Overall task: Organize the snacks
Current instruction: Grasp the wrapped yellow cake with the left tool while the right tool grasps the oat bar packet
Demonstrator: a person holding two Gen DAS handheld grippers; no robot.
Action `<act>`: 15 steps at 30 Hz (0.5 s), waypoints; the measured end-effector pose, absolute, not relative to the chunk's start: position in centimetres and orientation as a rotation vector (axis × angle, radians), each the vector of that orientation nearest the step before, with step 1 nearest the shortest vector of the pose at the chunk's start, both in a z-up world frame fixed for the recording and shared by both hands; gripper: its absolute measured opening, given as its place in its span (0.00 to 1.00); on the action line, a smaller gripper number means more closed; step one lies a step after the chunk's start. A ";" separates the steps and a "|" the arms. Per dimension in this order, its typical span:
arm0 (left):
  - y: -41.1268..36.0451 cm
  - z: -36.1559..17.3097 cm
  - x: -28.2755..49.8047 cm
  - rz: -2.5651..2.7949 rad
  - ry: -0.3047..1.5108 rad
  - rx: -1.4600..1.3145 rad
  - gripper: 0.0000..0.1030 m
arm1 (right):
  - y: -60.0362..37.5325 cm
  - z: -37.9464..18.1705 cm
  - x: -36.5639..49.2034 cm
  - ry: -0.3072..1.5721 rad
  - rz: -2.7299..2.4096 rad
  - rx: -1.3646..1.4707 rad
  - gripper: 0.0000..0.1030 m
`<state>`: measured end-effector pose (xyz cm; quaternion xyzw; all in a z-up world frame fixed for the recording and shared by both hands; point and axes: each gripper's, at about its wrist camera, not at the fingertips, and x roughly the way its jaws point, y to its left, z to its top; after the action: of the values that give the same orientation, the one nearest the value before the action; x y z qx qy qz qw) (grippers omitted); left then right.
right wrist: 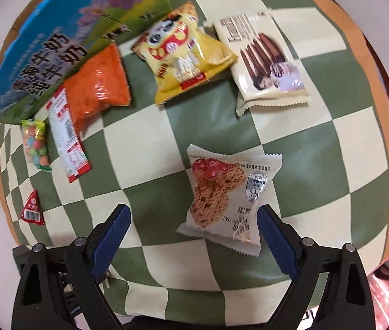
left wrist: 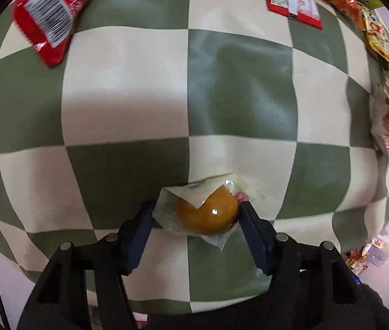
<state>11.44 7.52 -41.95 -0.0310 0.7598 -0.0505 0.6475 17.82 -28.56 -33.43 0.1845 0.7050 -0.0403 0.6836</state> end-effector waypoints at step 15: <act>1.6 -37.1 17.1 -0.129 1.591 -0.133 0.46 | -29.6 -36.6 18.5 1.612 -0.059 0.370 0.47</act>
<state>17.07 1.59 -37.15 -0.0596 0.7131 -0.0578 0.6961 18.48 -29.56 -36.57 0.1647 0.7172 -0.0262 0.6766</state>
